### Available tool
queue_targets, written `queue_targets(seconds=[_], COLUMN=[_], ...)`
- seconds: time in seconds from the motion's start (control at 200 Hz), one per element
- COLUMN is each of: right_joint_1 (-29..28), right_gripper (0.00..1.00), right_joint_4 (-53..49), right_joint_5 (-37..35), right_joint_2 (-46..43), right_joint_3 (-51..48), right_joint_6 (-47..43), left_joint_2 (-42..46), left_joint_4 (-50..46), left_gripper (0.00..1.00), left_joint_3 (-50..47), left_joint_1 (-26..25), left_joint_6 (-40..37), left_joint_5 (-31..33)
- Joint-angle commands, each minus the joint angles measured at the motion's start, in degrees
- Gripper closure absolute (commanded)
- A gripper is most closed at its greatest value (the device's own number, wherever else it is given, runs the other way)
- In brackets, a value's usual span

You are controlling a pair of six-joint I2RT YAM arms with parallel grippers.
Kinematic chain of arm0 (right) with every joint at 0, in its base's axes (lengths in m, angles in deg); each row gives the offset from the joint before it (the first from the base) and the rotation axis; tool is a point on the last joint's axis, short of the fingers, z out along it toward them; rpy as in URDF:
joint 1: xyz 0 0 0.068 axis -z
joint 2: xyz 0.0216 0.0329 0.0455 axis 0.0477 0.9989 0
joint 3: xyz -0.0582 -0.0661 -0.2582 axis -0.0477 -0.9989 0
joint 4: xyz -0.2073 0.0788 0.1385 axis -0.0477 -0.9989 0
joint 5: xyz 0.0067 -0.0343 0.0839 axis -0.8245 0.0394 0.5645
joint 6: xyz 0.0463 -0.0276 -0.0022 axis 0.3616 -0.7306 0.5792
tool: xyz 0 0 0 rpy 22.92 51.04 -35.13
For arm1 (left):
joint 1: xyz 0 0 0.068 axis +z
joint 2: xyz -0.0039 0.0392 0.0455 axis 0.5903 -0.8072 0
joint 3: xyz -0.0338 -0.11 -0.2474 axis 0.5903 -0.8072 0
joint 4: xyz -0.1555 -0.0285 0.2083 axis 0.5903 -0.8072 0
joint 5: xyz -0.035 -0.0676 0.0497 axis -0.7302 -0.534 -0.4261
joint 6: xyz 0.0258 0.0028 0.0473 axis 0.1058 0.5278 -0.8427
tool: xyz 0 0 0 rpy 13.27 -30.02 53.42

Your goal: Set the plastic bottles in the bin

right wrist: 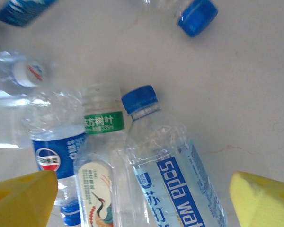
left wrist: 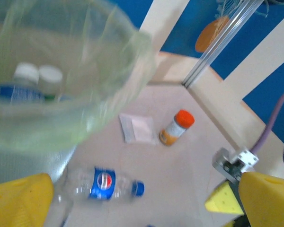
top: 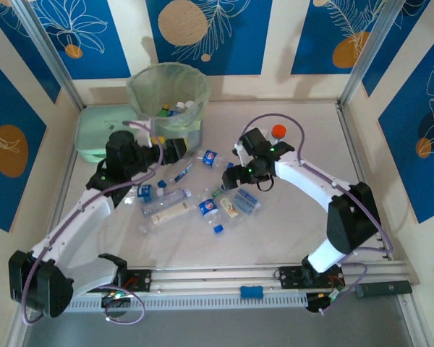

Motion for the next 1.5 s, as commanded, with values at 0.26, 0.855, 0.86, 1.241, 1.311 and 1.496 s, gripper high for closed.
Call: queue_targets(seconds=[0.26, 0.855, 0.86, 1.241, 1.311, 1.496], right_joint_1=[-4.14, -3.83, -3.81, -1.60, -1.59, -2.37], right_gripper=[0.11, 0.17, 0.17, 0.21, 0.22, 0.25], right_joint_4=[-5.87, -5.40, -5.35, -2.42, -2.39, -1.70], right_joint_5=[-9.35, -12.06, -12.10, -13.48, -13.33, -12.05], right_joint_2=[11.77, 20.52, 20.46, 20.65, 21.41, 22.81], right_joint_3=[8.42, 12.42, 12.34, 11.74, 11.90, 11.96], right_joint_6=[-7.22, -11.61, -11.61, -10.30, -9.98, -9.40], left_joint_2=[4.40, 2.25, 2.25, 1.42, 1.28, 0.87], left_joint_4=[12.28, 14.29, 14.35, 14.23, 14.23, 14.13], left_gripper=[0.00, 0.00, 0.00, 0.00, 0.00, 0.00], left_joint_3=[-17.36, -17.80, -17.80, -16.53, -16.51, -16.38], left_joint_1=[-0.68, -1.20, -1.29, -2.52, -2.75, -3.15], left_joint_6=[14.09, 15.53, 15.60, 15.41, 15.41, 15.41], left_joint_5=[4.14, 3.83, 3.92, 4.19, 4.34, 4.63])
